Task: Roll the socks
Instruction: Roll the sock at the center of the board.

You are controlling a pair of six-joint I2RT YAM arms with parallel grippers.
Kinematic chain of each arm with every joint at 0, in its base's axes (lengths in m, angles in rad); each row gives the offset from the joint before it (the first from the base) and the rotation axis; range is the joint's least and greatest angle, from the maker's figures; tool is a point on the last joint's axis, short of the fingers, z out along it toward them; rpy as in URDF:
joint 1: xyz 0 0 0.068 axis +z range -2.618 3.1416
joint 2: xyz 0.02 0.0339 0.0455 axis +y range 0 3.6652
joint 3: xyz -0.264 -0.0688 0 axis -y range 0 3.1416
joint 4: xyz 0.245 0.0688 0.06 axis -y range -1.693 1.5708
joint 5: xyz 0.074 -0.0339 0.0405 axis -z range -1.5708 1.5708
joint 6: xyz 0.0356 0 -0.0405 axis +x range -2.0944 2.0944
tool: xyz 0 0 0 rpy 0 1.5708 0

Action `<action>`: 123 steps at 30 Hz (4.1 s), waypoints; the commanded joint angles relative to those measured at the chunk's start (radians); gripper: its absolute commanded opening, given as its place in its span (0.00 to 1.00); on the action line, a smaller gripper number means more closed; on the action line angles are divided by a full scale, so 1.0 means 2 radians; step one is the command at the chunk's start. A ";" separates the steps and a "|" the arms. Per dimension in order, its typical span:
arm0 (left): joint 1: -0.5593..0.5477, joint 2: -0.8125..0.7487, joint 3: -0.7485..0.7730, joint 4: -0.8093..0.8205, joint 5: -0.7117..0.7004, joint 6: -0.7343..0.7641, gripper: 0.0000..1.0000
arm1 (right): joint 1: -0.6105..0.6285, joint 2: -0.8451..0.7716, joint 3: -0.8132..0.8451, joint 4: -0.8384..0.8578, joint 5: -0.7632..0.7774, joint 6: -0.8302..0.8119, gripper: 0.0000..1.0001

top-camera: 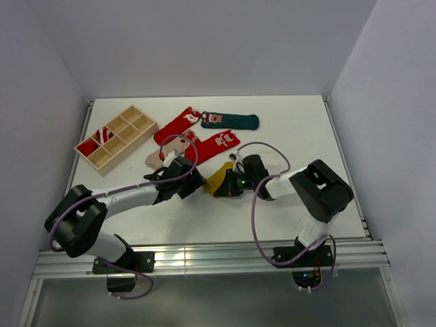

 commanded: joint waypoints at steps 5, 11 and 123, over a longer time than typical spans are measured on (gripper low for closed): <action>-0.004 0.013 -0.024 0.073 0.026 -0.018 0.66 | -0.056 0.077 -0.031 0.145 -0.148 0.135 0.00; -0.005 0.038 -0.021 0.106 0.029 -0.018 0.66 | -0.064 0.101 -0.015 0.116 -0.155 0.128 0.00; 0.007 0.000 -0.035 0.098 0.041 0.001 0.71 | -0.058 0.107 0.040 -0.013 -0.172 0.045 0.00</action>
